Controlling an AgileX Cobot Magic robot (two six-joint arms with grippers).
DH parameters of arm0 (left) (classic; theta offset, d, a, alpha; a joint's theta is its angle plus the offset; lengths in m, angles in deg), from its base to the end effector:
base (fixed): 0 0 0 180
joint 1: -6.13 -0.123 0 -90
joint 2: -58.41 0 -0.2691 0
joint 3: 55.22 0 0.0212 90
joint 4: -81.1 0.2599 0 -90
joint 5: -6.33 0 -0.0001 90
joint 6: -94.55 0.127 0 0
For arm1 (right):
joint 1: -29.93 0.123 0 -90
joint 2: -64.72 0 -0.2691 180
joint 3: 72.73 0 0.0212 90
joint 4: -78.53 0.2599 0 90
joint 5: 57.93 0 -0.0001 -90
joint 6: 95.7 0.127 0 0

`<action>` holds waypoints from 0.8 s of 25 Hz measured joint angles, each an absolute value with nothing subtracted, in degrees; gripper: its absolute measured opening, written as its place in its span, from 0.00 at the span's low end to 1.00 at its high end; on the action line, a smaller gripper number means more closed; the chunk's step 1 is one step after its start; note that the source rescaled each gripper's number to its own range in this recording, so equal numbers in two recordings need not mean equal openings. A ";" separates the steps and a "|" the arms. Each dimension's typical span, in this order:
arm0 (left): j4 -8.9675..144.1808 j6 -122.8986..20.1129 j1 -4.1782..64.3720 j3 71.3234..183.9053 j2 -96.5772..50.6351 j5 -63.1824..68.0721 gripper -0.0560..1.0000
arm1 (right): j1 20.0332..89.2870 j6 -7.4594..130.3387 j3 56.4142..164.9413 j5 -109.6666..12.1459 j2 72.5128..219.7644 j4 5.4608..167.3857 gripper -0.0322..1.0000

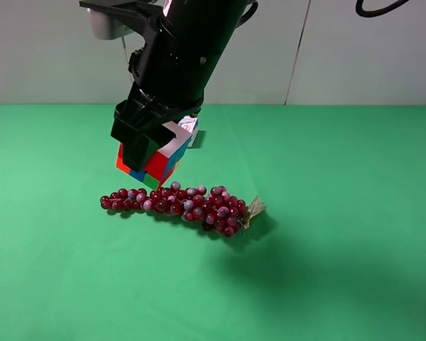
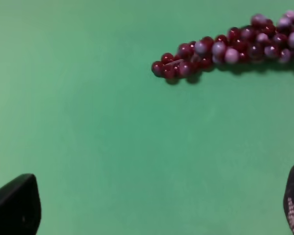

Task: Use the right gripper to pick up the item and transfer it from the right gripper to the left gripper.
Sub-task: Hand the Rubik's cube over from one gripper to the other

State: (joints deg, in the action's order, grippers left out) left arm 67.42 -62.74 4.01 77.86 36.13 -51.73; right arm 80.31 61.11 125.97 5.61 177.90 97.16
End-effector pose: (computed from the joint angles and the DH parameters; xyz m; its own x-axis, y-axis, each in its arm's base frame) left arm 0.0872 -0.0223 0.2630 -0.5402 0.2399 -0.8066 0.2781 0.9555 0.0979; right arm 0.2364 0.3425 0.2593 -0.3621 -0.8174 -0.4481 -0.9319 0.3281 0.1545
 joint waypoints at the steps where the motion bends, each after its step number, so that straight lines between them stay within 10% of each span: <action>1: 67.37 -61.39 4.01 78.06 34.85 -50.64 0.97 | 80.31 61.11 125.97 5.54 177.90 97.23 0.06; 20: 67.80 -52.33 11.63 79.14 18.62 -38.69 0.97 | 79.93 66.74 131.82 2.67 179.31 96.84 0.06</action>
